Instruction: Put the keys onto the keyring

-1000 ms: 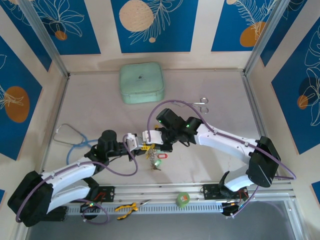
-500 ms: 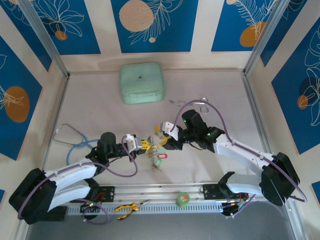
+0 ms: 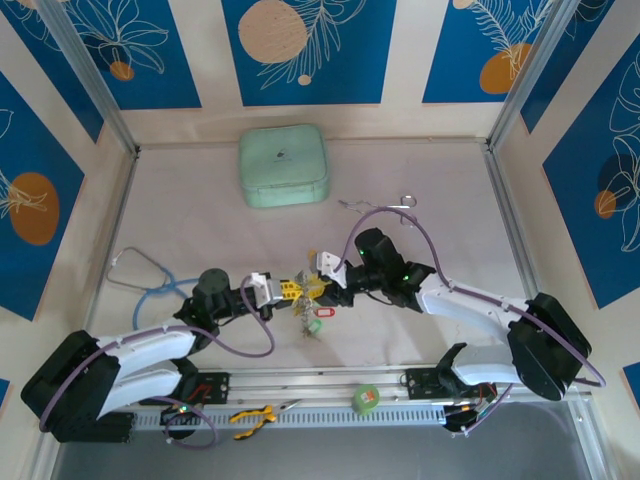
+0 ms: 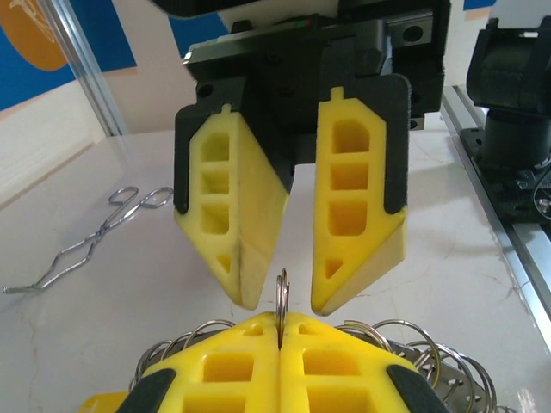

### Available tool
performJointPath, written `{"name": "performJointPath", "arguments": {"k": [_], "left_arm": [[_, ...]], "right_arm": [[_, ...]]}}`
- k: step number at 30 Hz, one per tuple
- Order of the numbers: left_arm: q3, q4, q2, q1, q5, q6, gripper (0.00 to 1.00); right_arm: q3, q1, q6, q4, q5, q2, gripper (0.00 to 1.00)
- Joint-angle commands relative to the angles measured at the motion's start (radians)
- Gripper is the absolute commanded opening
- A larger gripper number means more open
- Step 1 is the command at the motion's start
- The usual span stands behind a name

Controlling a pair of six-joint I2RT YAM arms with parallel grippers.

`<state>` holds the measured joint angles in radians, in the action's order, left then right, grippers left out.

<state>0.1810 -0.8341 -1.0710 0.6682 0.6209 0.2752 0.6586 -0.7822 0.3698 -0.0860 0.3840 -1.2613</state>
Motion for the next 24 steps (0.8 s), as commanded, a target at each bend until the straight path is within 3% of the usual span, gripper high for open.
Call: {"name": "performJointPath", "arguments": {"k": [1,7,13,18,22,24], "left_arm": [[-0.003,-0.045,0.016,0.022,0.015,0.111,0.00],[-0.008,-0.015,0.039,0.040,-0.013,0.185,0.00],[-0.015,-0.012,0.053,0.045,-0.018,0.188,0.00],[-0.010,0.036,0.071,0.048,-0.035,0.198,0.00],[0.008,0.115,0.105,0.050,-0.085,0.191,0.19],[0.022,0.163,0.126,0.052,-0.097,0.194,0.21]], "right_arm": [[0.003,-0.014,0.062,0.005,-0.018,-0.004,0.29],[-0.003,-0.029,0.099,0.003,-0.040,0.001,0.23],[0.000,-0.037,0.113,-0.003,-0.042,0.000,0.07],[0.009,-0.046,0.128,0.014,-0.055,0.014,0.00],[0.037,-0.071,0.188,0.093,-0.106,0.015,0.00],[0.074,-0.089,0.234,0.173,-0.149,-0.001,0.00]]}}
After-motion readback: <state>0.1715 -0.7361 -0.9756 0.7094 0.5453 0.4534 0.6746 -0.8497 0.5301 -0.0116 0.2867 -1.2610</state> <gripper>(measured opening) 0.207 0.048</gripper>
